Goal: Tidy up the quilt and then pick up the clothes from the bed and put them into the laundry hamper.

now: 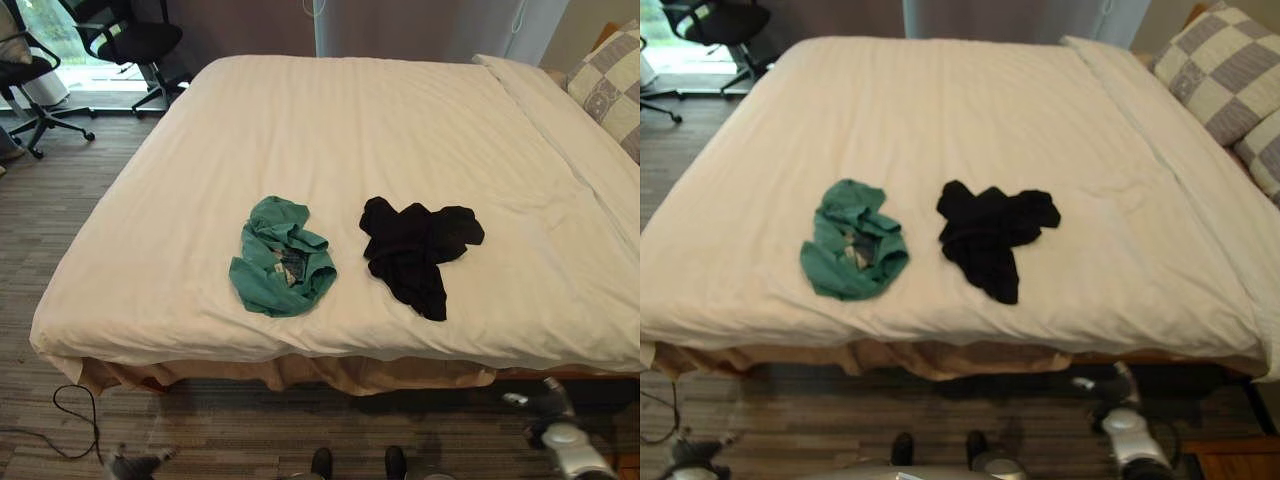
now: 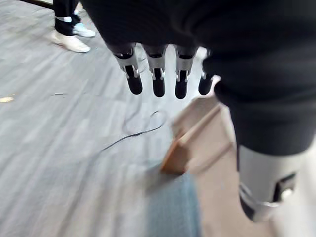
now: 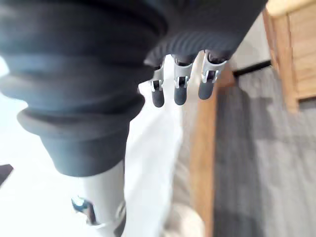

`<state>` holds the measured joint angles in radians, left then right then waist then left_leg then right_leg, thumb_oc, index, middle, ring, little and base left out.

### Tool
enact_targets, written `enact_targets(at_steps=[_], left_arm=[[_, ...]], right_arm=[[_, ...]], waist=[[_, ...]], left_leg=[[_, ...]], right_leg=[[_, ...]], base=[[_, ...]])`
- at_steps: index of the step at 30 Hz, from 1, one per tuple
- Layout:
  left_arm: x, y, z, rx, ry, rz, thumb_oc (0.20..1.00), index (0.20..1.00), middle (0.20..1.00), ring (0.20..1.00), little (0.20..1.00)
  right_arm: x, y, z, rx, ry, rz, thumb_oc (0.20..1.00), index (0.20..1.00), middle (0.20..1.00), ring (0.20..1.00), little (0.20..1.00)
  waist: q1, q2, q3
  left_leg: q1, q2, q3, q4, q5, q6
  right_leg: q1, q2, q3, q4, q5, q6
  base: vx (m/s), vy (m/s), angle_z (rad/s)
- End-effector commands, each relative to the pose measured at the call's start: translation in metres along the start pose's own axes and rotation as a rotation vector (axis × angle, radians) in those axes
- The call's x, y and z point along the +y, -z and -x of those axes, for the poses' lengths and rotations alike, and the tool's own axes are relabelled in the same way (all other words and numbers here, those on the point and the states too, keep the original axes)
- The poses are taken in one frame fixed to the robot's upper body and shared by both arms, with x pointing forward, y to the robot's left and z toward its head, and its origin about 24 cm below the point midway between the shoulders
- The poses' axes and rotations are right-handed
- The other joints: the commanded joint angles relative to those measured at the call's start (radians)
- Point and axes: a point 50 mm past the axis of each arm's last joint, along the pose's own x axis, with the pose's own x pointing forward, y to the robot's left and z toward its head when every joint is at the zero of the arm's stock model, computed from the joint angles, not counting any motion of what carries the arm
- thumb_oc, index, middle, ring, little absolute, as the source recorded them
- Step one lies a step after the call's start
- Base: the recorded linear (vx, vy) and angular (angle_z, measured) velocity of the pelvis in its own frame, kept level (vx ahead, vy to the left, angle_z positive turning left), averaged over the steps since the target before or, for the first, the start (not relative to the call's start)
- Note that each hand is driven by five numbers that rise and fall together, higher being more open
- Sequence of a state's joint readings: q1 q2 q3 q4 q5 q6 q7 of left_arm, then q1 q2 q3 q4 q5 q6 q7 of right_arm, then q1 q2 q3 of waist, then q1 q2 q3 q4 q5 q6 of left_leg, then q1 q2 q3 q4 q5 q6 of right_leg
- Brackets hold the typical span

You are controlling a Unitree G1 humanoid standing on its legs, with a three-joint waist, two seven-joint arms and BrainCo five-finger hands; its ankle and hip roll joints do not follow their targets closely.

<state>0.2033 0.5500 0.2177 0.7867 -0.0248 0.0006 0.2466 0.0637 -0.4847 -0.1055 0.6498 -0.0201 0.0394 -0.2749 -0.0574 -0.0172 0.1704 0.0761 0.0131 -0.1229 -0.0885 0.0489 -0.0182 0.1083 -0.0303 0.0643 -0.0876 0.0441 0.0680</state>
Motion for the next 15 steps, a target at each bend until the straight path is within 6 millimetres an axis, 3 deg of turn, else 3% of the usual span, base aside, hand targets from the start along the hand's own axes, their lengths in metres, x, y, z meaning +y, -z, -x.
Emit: enact_targets(at_steps=[1,3,7,8,9,10,15], left_arm=[[0.044,-0.023,-0.007,-0.135,-0.152,-0.121,1.000,1.000,1.000,1.000,1.000],[0.060,-0.061,-0.004,-0.313,-0.196,-0.176,1.000,1.000,1.000,1.000,1.000],[0.076,-0.132,0.015,-0.638,-0.253,-0.148,1.000,1.000,1.000,1.000,1.000],[0.077,-0.146,0.020,-0.704,-0.254,-0.146,1.000,1.000,1.000,1.000,1.000],[0.078,-0.177,0.032,-0.834,-0.257,-0.156,1.000,1.000,1.000,1.000,1.000],[0.078,-0.178,0.032,-0.834,-0.259,-0.154,1.000,1.000,1.000,1.000,1.000],[0.071,-0.243,0.044,-1.014,-0.304,-0.231,1.000,1.000,1.000,1.000,1.000]], right_arm=[[-0.025,-0.029,-0.009,-0.164,0.094,0.099,1.000,1.000,1.000,1.000,1.000],[-0.046,-0.059,-0.009,-0.312,0.145,0.168,1.000,1.000,1.000,1.000,1.000],[-0.067,-0.117,-0.001,-0.574,0.176,0.316,1.000,1.000,1.000,1.000,1.000],[-0.068,-0.129,0.003,-0.629,0.171,0.348,1.000,1.000,1.000,1.000,1.000],[-0.066,-0.165,0.012,-0.782,0.164,0.422,1.000,1.000,1.000,1.000,1.000],[-0.066,-0.166,0.012,-0.784,0.166,0.422,1.000,1.000,1.000,1.000,1.000],[-0.048,-0.247,0.040,-1.096,0.153,0.469,1.000,1.000,1.000,1.000,1.000]], waist=[[-0.005,-0.021,-0.019],[0.000,-0.021,-0.019],[0.013,-0.025,-0.009],[0.017,-0.027,-0.004],[0.025,-0.031,0.022],[0.024,-0.030,0.023],[0.029,-0.034,0.100]], left_leg=[[0.015,0.062,0.036,0.003,-0.105,-0.062],[0.014,0.063,0.033,0.002,-0.106,-0.064],[0.003,0.062,0.021,0.003,-0.100,-0.070],[0.000,0.061,0.018,0.004,-0.099,-0.071],[-0.020,0.060,0.009,0.006,-0.094,-0.073],[-0.022,0.060,0.009,0.007,-0.094,-0.073],[-0.093,0.062,0.009,0.015,-0.068,-0.074]], right_leg=[[-0.035,-0.076,-0.012,0.006,-0.109,0.064],[-0.034,-0.078,-0.016,0.004,-0.110,0.065],[-0.039,-0.078,-0.024,0.004,-0.109,0.067],[-0.041,-0.078,-0.025,0.005,-0.110,0.067],[-0.061,-0.078,-0.029,0.007,-0.107,0.067],[-0.062,-0.078,-0.029,0.008,-0.106,0.067],[-0.137,-0.074,-0.031,0.030,-0.096,0.065]], base=[[0.00,0.003,-0.05],[0.00,-0.001,-0.02],[-0.03,-0.014,0.06],[-0.10,-0.027,0.07],[-0.11,-0.021,0.02],[-0.15,-0.026,0.01],[-0.15,-0.015,0.00]])
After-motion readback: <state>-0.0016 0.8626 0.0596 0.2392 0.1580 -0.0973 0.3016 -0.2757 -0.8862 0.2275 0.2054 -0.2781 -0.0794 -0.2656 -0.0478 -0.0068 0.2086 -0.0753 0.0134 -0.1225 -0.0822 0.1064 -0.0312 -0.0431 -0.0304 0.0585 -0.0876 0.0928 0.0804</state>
